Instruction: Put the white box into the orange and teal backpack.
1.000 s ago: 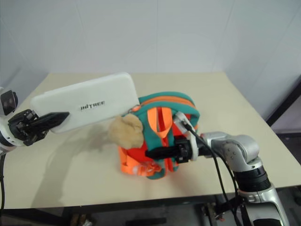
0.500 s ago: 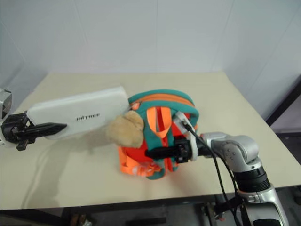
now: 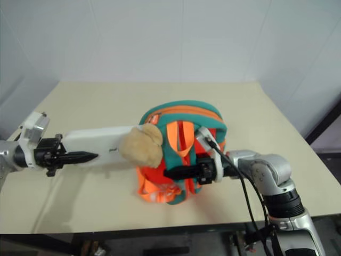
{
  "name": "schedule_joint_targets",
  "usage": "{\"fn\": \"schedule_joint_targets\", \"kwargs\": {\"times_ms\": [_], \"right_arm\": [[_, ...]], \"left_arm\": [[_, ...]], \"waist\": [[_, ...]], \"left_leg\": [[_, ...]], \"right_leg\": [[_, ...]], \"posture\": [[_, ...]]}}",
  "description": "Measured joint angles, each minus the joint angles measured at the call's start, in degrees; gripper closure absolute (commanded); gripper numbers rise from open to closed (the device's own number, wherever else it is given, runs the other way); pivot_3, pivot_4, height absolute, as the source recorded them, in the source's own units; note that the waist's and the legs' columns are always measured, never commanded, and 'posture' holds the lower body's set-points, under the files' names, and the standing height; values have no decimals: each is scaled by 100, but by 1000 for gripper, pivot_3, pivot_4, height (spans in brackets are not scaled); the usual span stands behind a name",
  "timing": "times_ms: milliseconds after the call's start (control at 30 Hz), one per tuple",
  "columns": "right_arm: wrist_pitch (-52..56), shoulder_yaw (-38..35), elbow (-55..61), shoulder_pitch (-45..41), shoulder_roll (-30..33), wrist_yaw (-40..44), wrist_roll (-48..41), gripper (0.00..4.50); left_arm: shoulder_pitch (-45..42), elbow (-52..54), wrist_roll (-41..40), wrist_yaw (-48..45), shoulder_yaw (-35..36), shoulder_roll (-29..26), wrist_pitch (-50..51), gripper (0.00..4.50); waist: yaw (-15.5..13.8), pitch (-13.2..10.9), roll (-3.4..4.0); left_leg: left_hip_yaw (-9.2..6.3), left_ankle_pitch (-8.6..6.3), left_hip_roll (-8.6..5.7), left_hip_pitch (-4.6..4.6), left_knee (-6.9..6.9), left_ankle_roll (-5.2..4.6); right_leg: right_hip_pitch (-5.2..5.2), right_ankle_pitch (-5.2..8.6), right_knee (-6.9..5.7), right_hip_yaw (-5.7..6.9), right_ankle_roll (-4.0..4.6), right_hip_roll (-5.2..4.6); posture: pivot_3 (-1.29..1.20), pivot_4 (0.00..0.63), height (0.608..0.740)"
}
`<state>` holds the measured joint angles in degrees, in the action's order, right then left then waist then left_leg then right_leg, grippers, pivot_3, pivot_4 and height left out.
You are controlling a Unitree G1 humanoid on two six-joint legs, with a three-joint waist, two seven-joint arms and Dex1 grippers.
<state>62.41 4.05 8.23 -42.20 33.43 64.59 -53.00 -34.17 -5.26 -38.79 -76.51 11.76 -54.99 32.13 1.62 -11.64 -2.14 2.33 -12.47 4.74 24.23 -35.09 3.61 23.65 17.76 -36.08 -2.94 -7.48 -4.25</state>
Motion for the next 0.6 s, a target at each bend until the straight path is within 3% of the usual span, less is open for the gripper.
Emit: {"fn": "schedule_joint_targets", "kwargs": {"times_ms": [267, 367, 600], "right_arm": [[0, -8, 7, 8, -47, -39, 17, 4113], [-13, -14, 9, 9, -101, -81, 28, 4113], [-5, 5, 31, 12, -230, -149, 34, 4113]], "left_arm": [[-904, 14, 217, 279, -592, 503, 176, 3148], [-1512, 8, 572, 452, -1123, 779, 321, 3148], [-1708, 226, 873, 694, -1669, 1215, 643, 3148]], "waist": [[10, 0, 0], [-22, 0, 0], [15, 0, 1]], "left_leg": [[2, 0, 10, -1, -2, 0], [1, 1, 9, -1, -11, 1], [2, 2, 19, -1, -11, 2]], "right_leg": [[3, -3, -4, -26, -7, 26], [-2, -5, -7, -29, -11, 29], [6, -7, -14, -39, -14, 43]], "posture": [[0, 150, 740], [0, 150, 740], [0, 150, 740]]}}
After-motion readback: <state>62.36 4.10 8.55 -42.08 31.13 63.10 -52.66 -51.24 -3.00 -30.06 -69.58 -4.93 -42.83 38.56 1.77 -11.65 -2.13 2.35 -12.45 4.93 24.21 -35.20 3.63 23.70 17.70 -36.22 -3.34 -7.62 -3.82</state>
